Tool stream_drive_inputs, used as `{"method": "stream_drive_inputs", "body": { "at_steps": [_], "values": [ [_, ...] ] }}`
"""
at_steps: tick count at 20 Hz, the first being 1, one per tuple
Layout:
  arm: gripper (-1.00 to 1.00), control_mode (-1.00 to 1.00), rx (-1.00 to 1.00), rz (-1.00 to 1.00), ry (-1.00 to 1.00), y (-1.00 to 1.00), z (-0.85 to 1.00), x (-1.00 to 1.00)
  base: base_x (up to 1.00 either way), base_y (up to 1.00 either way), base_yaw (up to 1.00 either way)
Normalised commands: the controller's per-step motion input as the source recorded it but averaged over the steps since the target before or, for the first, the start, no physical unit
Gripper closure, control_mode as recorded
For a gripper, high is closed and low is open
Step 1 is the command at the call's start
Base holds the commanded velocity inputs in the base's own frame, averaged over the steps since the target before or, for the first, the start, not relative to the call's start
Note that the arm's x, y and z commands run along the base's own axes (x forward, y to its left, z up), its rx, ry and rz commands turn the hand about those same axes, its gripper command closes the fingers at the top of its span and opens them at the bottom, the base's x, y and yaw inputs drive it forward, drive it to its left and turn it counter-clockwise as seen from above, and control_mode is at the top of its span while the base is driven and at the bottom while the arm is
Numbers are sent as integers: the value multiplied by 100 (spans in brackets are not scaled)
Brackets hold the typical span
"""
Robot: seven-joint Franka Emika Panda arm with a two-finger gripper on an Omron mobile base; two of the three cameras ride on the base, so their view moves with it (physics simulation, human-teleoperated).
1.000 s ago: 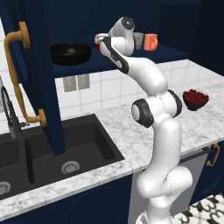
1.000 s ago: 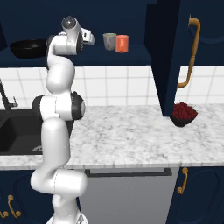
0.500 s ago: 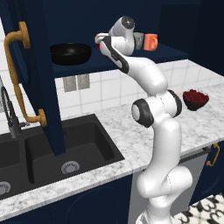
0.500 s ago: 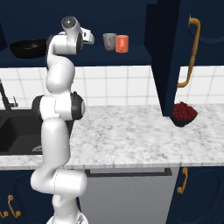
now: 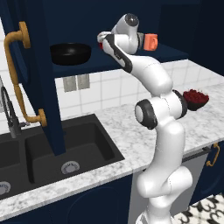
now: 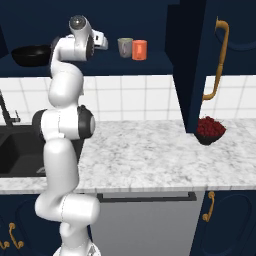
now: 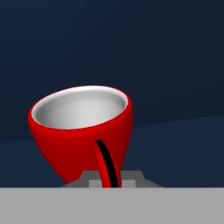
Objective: Gather all objects into one cabinet and sort the glasses and bowls to opposite sides.
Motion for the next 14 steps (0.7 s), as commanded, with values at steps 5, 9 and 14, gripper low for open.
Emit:
{"method": "stream_drive_inputs", "body": {
  "at_steps": [5,9,14],
  "values": [
    [100,-100,0,0,-3,-29,-16,-22,0,0,0],
    [100,-100,0,0,-5,-38,-11,-3,0,0,0],
    [100,-100,0,0,-5,-40,-1,0,0,0,0]
  ]
}}
